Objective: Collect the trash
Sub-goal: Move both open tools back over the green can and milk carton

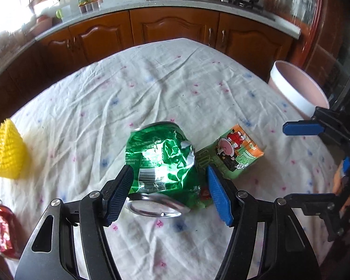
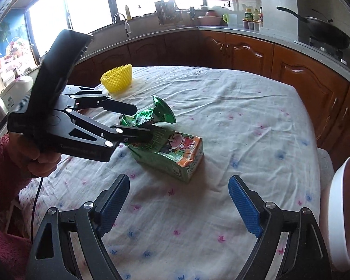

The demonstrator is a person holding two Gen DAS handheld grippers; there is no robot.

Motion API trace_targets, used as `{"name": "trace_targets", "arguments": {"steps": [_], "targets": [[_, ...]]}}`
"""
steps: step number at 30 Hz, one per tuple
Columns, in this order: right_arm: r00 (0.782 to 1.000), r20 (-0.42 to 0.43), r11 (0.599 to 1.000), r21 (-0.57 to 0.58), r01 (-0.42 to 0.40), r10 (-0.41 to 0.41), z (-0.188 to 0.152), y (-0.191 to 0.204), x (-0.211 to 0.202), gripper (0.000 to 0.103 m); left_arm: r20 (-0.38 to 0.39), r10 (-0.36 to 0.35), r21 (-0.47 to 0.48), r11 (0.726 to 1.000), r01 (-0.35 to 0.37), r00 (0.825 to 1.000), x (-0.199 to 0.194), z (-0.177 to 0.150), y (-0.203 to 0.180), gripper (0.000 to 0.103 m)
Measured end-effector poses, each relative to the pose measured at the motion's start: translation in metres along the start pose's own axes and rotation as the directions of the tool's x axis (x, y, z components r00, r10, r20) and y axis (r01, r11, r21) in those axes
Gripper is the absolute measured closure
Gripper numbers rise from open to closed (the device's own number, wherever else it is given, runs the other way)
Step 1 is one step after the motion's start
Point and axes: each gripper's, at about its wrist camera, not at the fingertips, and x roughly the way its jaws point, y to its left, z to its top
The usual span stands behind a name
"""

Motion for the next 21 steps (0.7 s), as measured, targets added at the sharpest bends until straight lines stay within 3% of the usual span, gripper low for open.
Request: {"name": "trace_targets", "arguments": {"steps": [11, 21], "targets": [[1.000, -0.016, 0.998, -0.058, -0.020, 0.019, 0.012, 0.002, 0.015, 0.015, 0.019, -0.045, -0.121, 0.992, 0.047, 0.999, -0.008, -0.015, 0.039, 0.039], [0.997, -0.066, 0.988, -0.149, -0.051, 0.042, 0.033, 0.011, 0.047, 0.015, 0.008, -0.059, -0.121, 0.991, 0.059, 0.998, -0.019, -0.025, 0.055, 0.039]]}}
